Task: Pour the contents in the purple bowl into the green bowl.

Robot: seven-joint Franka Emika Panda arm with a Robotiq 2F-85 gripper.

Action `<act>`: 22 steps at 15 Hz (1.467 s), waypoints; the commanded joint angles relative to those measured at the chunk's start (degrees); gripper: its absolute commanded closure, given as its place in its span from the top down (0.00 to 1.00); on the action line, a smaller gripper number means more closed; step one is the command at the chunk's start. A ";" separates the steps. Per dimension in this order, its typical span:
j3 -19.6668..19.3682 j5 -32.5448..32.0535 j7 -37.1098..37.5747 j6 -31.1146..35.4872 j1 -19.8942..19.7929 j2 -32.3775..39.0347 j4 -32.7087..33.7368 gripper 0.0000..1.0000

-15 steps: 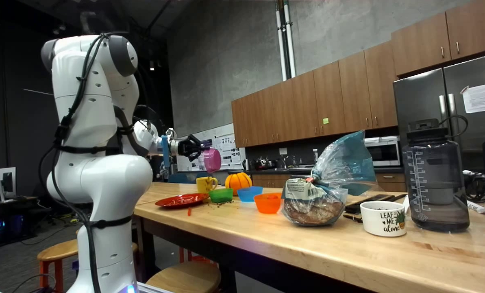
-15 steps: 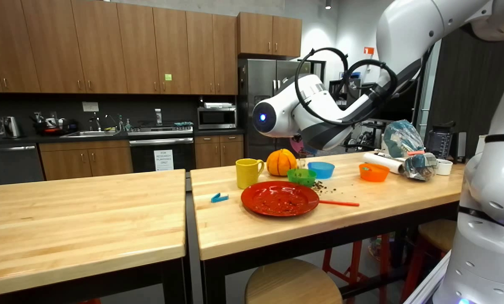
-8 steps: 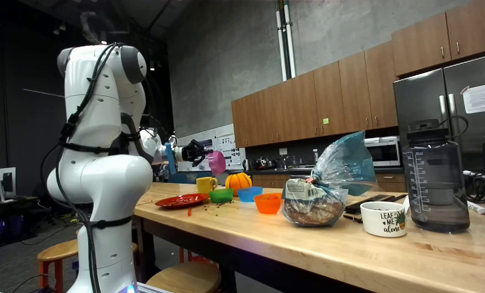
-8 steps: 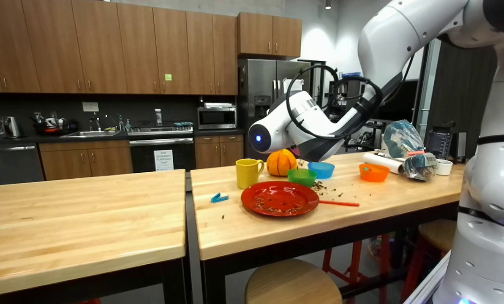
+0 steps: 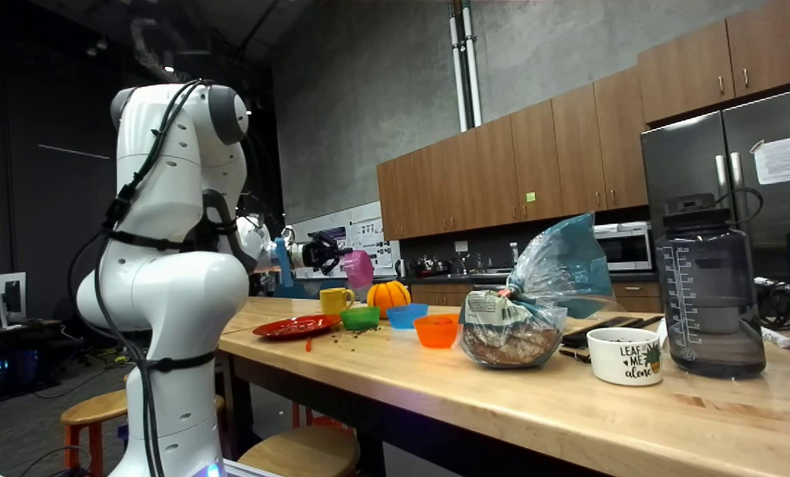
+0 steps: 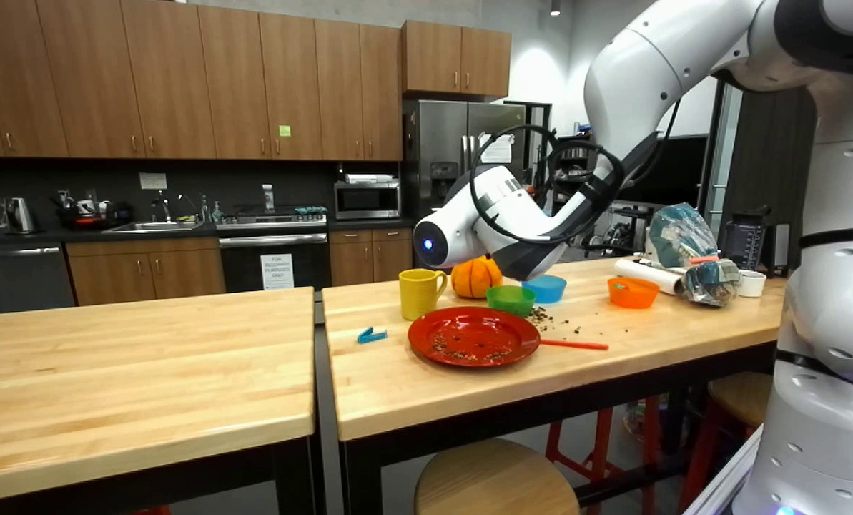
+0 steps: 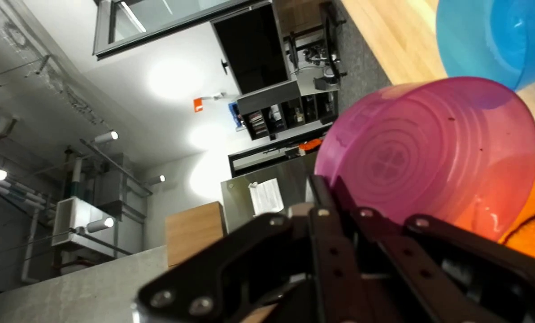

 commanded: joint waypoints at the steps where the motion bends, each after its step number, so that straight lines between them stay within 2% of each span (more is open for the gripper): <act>1: -2.41 6.53 -5.54 8.45 -1.79 -1.40 2.25 0.01; 5: -6.13 15.60 -10.95 15.93 -4.84 -1.98 4.89 0.01; 13: -12.70 33.44 -15.90 19.13 -10.65 0.34 11.22 0.01; 19: -16.09 51.46 -25.11 28.47 -13.71 0.00 12.85 0.01; 22: -17.40 57.69 -27.25 30.43 -14.55 -0.38 14.10 0.01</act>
